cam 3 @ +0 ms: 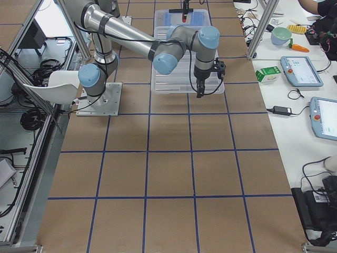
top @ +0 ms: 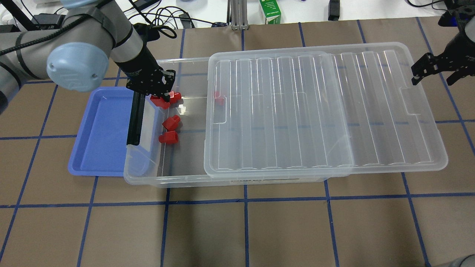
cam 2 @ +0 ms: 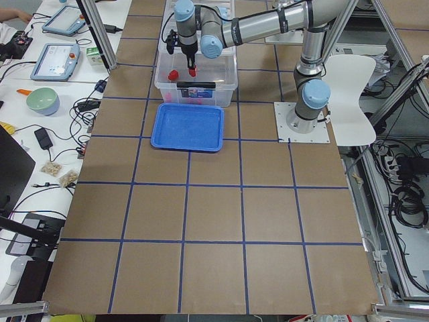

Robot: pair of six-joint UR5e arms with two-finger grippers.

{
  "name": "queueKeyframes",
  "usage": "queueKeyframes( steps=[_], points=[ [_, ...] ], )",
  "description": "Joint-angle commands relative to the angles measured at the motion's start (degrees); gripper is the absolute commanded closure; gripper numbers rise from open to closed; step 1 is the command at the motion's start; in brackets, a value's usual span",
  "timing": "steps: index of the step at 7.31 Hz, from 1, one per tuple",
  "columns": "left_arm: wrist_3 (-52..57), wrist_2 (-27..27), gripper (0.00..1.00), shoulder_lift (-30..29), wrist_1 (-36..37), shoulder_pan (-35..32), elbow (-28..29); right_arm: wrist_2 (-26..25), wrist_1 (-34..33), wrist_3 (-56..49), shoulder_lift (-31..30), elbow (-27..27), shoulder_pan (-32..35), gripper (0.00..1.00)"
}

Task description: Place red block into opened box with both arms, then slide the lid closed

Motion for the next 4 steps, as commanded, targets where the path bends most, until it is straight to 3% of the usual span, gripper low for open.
queueKeyframes(
  steps=[1,3,4],
  points=[
    [0.0,1.1,0.86,-1.1,4.9,-0.1,-3.3,-0.1,12.1,0.2,-2.5,-7.6,0.7,0.00],
    [-0.4,1.0,0.68,-2.2,8.2,-0.1,-4.8,-0.7,17.0,3.2,-7.8,-7.9,2.1,0.00],
    [-0.5,1.0,0.65,-2.6,8.4,-0.1,-4.8,-0.7,17.4,5.8,-8.3,-7.8,4.3,0.00]
  ],
)
